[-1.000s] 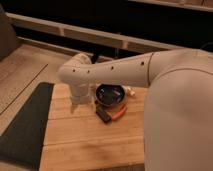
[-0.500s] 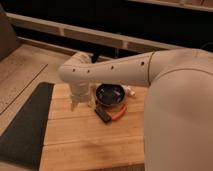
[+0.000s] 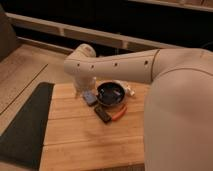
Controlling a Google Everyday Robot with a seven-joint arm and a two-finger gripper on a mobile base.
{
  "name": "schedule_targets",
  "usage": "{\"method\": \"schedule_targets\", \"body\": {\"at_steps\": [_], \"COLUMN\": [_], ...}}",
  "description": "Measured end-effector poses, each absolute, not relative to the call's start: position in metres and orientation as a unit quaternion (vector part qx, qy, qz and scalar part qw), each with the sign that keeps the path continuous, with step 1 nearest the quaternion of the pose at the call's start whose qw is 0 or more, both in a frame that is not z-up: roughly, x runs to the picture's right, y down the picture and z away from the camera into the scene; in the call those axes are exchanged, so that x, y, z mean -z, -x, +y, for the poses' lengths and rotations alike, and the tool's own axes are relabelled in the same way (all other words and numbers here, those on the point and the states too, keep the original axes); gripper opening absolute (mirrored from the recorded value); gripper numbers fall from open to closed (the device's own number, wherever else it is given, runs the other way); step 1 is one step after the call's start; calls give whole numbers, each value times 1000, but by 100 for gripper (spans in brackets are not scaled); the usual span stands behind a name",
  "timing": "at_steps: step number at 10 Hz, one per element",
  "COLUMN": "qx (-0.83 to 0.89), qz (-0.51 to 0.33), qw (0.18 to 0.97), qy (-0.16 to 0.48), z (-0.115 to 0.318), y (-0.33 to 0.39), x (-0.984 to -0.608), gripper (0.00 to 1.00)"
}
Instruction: Wipe the white sponge on the table
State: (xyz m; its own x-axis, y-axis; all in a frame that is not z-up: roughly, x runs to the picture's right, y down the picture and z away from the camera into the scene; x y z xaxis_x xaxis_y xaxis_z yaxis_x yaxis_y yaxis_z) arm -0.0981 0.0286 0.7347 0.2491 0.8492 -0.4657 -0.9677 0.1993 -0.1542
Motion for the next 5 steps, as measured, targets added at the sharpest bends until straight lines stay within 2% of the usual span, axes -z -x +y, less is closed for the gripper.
{"method": "schedule_targets", "body": {"at_steps": [3,5], "qx": [-607,-604], "qz": [149,145], "qw": [754,757], "qy": [199,202], "z": [21,8], "y": [77,60], "x": [-749,-781], "gripper": [65,65]}}
